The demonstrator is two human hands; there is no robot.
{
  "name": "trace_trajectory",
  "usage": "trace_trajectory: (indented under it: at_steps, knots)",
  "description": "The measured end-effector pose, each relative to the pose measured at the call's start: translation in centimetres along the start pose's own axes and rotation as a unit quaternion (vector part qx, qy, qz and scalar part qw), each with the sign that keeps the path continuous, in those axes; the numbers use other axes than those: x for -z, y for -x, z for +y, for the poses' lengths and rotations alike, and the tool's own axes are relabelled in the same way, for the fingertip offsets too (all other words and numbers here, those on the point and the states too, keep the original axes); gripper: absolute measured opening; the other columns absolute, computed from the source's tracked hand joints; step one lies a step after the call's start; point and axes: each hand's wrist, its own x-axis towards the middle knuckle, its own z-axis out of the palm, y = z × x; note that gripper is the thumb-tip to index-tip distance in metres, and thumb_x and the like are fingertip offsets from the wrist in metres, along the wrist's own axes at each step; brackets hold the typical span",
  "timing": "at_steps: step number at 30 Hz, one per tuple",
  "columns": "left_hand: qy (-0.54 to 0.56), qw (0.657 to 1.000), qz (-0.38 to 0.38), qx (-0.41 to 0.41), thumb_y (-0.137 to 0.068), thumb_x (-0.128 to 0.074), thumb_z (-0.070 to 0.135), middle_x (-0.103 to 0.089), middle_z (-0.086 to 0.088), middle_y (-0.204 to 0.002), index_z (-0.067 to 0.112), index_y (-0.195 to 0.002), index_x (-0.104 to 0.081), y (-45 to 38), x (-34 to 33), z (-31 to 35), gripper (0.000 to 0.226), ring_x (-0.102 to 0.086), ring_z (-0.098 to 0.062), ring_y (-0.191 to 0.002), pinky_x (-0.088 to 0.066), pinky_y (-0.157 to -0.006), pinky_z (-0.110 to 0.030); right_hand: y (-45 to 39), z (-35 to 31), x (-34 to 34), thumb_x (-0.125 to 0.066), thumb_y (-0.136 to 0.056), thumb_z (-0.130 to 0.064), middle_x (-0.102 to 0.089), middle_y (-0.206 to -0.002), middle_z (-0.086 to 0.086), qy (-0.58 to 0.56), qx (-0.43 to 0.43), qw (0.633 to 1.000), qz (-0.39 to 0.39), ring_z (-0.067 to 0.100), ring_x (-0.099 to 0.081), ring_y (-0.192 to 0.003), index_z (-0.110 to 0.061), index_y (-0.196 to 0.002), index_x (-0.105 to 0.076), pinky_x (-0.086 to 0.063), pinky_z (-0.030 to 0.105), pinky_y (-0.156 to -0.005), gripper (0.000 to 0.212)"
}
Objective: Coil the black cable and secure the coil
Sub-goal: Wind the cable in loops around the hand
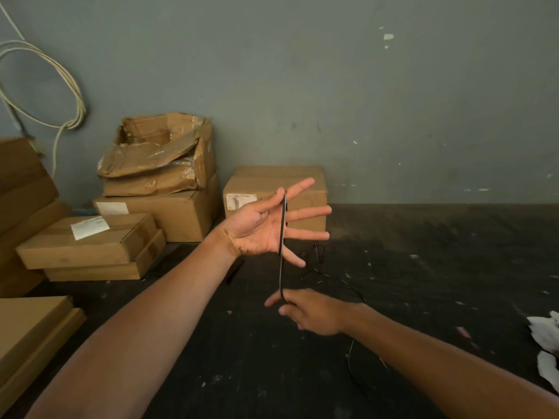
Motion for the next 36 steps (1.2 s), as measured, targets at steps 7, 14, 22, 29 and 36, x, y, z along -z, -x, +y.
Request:
trace_trajectory:
  at_steps: [7,14,22,29,36]
  knots:
    - [0.017,0.998,0.059,-0.020,-0.105,-0.022,0.047,-0.027,-0.011,-0.162,0.044,-0.153,-0.024,1.3,2.4,0.3,0.049,-0.026,-0.048,-0.144,-0.023,-0.093,-0.082,1.5,-5.2,2.4,-0.042,-0.103,-0.027,-0.058,-0.078,-0.007,0.073,0.068,0.995,-0.027,0.001,-0.056,-0.071,-0.024,-0.129,-0.056,-0.046,0.023,-0.070,0.030]
    - [0.065,0.995,0.076,-0.013,-0.104,-0.027,0.047,-0.028,-0.013,-0.161,0.042,-0.154,-0.024,3.4,3.5,-1.1,0.050,-0.034,-0.047,-0.141,-0.035,-0.095,-0.080,3.1,-8.0,8.2,-0.047,-0.101,-0.034,-0.067,-0.090,-0.008,0.075,0.075,0.991,0.085,0.002,-0.060,-0.076,-0.017,-0.100,-0.070,-0.049,0.023,-0.073,0.028]
    - [-0.003,0.995,0.073,0.061,-0.102,-0.037,0.046,-0.029,-0.009,-0.161,0.042,-0.153,-0.029,3.7,2.5,-2.4,0.051,-0.027,-0.048,-0.144,-0.021,-0.099,-0.084,3.7,-8.9,14.4,-0.071,-0.087,-0.033,-0.060,-0.055,-0.017,0.054,0.038,0.991,0.116,0.009,-0.048,-0.047,-0.019,-0.083,-0.072,-0.040,0.025,-0.048,0.015]
    - [-0.054,0.991,-0.012,0.122,-0.106,-0.025,0.046,-0.018,-0.012,-0.165,0.040,-0.156,-0.017,2.5,0.3,-2.9,0.050,-0.019,-0.047,-0.147,-0.020,-0.101,-0.080,2.6,-8.5,18.3,-0.071,-0.087,-0.024,-0.074,-0.089,0.005,0.191,0.046,0.956,0.220,0.021,-0.066,-0.085,-0.017,-0.092,-0.073,-0.052,0.041,-0.082,0.009]
    - [-0.033,0.990,-0.080,0.110,-0.105,-0.028,0.045,-0.014,-0.015,-0.165,0.040,-0.156,-0.015,1.8,-2.0,-2.9,0.054,-0.012,-0.050,-0.147,-0.023,-0.102,-0.074,2.2,-3.0,15.8,-0.058,-0.096,-0.019,-0.073,-0.099,0.009,0.111,0.029,0.953,0.282,0.024,-0.065,-0.096,-0.007,-0.104,-0.072,-0.050,0.043,-0.089,0.020]
